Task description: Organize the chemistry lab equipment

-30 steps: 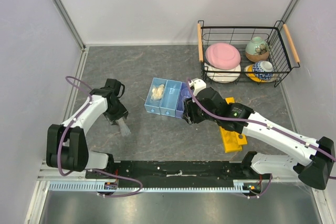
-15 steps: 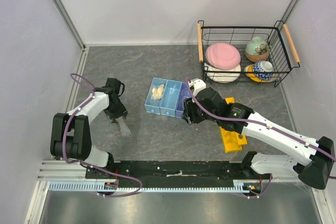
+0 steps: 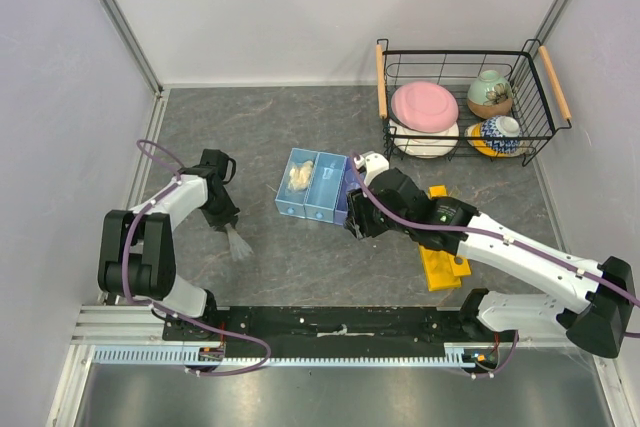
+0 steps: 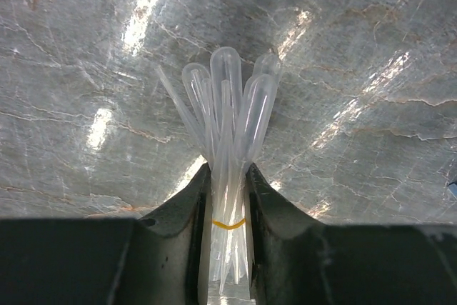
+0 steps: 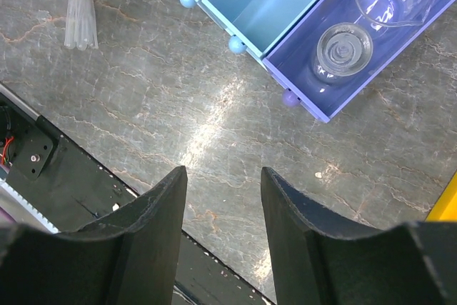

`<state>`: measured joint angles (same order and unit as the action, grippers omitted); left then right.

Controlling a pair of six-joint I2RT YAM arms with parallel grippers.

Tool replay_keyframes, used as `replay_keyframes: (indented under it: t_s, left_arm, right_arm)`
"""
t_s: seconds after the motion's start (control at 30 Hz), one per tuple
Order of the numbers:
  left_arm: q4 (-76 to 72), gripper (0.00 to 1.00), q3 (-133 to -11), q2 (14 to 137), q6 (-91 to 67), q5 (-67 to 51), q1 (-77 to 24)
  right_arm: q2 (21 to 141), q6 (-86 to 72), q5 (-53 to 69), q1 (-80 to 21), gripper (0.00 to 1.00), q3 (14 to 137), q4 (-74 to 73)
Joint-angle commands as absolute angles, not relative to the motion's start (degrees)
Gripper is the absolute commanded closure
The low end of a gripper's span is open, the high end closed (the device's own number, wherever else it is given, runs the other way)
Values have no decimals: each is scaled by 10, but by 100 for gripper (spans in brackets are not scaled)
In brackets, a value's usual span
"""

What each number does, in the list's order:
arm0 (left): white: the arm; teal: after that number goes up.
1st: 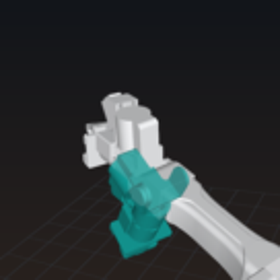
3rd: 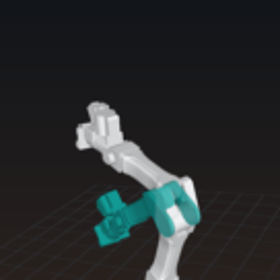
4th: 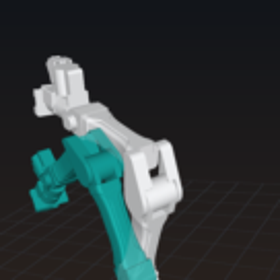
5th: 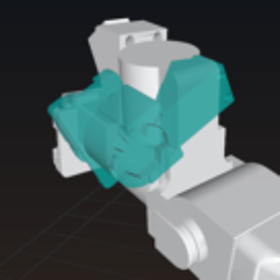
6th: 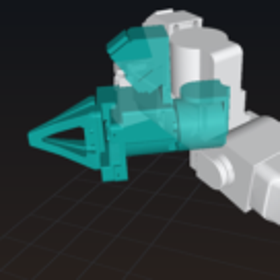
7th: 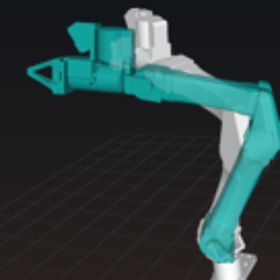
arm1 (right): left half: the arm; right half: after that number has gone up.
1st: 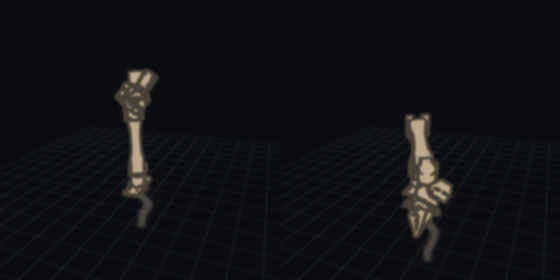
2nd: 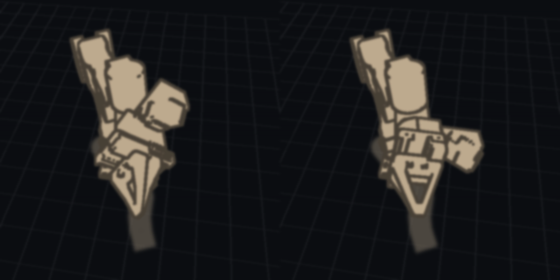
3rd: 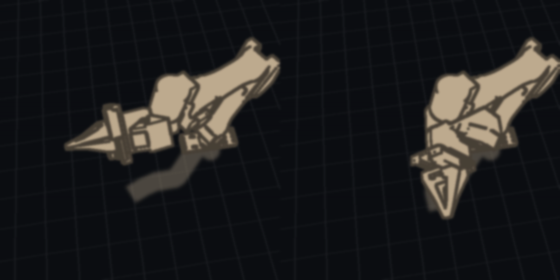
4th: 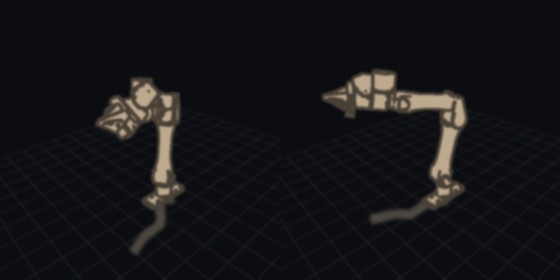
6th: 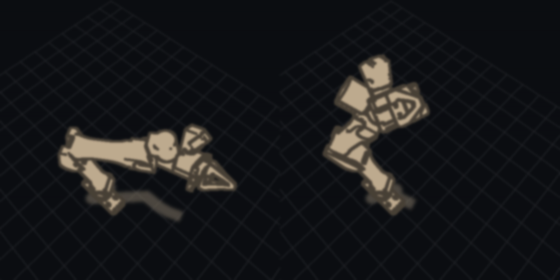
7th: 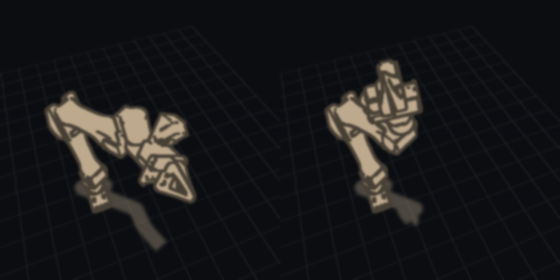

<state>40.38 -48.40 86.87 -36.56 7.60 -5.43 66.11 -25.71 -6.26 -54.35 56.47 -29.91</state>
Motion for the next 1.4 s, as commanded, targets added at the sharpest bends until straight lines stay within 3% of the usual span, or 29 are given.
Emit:
replay_keyframes:
  t_s: [0.0, 0.2, 0.4, 0.7, 1.07, 1.37]
  left_arm:
    - [391, 83, -473, 868, -354, 43, -53]
    - [465, 85, -550, 839, -348, 39, -68]
    - [584, 85, -796, 865, -321, 65, -157]
    - [724, 87, -1128, 996, -246, 106, -306]
    - [621, 87, -1178, 1113, -139, 26, -358]
    - [560, 91, -1154, 1179, -141, 5, -362]
  right_arm:
    - [654, -268, -76, -554, 46, 568, -283]
    - [650, -272, -84, -562, 47, 572, -295]
    - [649, -276, -98, -571, 47, 584, -310]
    - [633, -278, -115, -579, 47, 596, -332]
    - [514, -309, -175, -579, 48, 576, -398]
    - [468, -332, -181, -579, 48, 568, -432]
